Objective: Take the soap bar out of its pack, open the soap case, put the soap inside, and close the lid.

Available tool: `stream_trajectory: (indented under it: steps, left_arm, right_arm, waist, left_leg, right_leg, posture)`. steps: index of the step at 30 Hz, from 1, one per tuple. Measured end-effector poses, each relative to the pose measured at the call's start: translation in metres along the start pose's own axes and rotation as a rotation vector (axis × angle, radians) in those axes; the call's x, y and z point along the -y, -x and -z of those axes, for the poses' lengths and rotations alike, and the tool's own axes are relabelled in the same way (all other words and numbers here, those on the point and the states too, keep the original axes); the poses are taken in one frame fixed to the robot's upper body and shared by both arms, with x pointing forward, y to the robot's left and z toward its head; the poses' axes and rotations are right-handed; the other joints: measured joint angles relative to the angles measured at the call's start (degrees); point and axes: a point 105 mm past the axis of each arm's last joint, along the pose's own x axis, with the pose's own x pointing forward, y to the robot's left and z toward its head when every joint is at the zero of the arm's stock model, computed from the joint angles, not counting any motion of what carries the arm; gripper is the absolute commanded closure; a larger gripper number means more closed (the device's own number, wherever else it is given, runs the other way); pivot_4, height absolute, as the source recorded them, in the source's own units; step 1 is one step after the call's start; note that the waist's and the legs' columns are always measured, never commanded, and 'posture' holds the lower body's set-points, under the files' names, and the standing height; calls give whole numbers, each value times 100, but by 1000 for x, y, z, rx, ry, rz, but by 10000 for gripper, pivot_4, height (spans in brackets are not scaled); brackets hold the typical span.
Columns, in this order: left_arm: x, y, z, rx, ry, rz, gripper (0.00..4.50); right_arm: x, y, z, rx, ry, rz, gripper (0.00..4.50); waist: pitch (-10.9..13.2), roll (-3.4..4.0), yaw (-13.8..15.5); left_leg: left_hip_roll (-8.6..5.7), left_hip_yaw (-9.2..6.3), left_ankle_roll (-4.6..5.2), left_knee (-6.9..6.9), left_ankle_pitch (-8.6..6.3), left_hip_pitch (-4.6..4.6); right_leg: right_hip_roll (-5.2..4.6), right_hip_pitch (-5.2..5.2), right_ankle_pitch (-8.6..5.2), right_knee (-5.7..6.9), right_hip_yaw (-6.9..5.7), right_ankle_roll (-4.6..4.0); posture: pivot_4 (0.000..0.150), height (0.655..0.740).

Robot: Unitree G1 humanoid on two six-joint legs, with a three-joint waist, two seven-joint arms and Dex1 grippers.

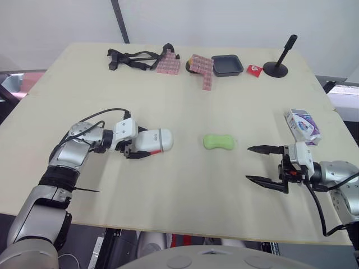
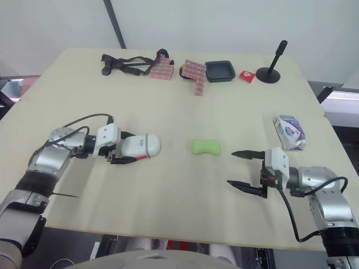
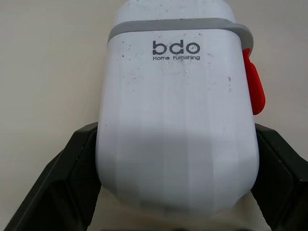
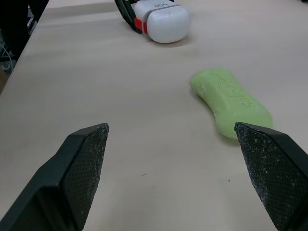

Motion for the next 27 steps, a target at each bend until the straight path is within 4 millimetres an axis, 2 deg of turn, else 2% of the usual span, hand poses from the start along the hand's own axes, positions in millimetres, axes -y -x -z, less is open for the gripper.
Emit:
stream_trajectory:
  steps: [6, 9, 15, 18, 20, 22, 25, 27]
  left_arm:
    - [2, 0, 3, 5, 11, -3, 5181]
    - [3, 1, 4, 7, 19, 0, 9991]
    - [4, 1, 3, 22, 12, -11, 9993]
    - [5, 1, -5, 57, -34, -13, 9993]
    - [4, 2, -17, 93, -84, -22, 9993]
    - [3, 2, -34, 151, -142, -44, 9993]
    - [8, -1, -54, 217, -209, -57, 9993]
    - [12, -5, -61, 248, -232, -63, 9993]
  right_arm:
    - [3, -1, -6, -2, 7, -3, 0]
    - [3, -1, -5, -3, 6, -4, 0]
    - [2, -1, -4, -11, -13, -6, 0]
    - [6, -3, -8, -54, -72, -10, 0]
    - [11, -9, -22, -38, -125, -8, 0]
    - [12, -21, -47, 7, -217, -35, 0]
    - [10, -36, -73, 13, -322, -67, 0]
    - [8, -43, -81, 2, -380, -77, 0]
  waist:
    - [0, 0, 27]
    - [0, 0, 24]
    - [0, -1, 18]
    - [1, -1, 21]
    - [1, 0, 27]
    - [2, 2, 40]
    - [2, 2, 92]
    - [2, 2, 141]
  left_leg:
    - [0, 0, 0, 0, 0, -6]
    - [0, 0, 0, 0, 0, -5]
    - [0, 0, 0, 0, 0, -6]
    - [1, -1, 0, 0, 0, -6]
    - [2, 0, 0, 0, 0, -4]
    - [3, 0, 0, -1, 0, 1]
    - [5, 0, -1, -3, 0, 2]
    - [5, 1, -1, -2, 0, 1]
  right_leg:
    - [-1, -1, 0, -3, -3, 0]
    - [-2, -2, 0, -3, -3, 0]
    - [-1, -2, 0, -3, -3, 0]
    - [3, -1, 0, -3, -3, 1]
    - [4, -1, 1, -2, -1, 1]
    - [6, 0, 1, -1, -1, 1]
    - [9, -2, 0, -4, -4, 1]
    - [10, -4, 0, -6, -1, 1]
  posture:
    - [1500, 7400]
    - [1500, 7400]
    - [1500, 7400]
    - [1500, 7400]
    - [1500, 7400]
    - [1500, 7400]
    - [1500, 7400]
    - [1500, 7400]
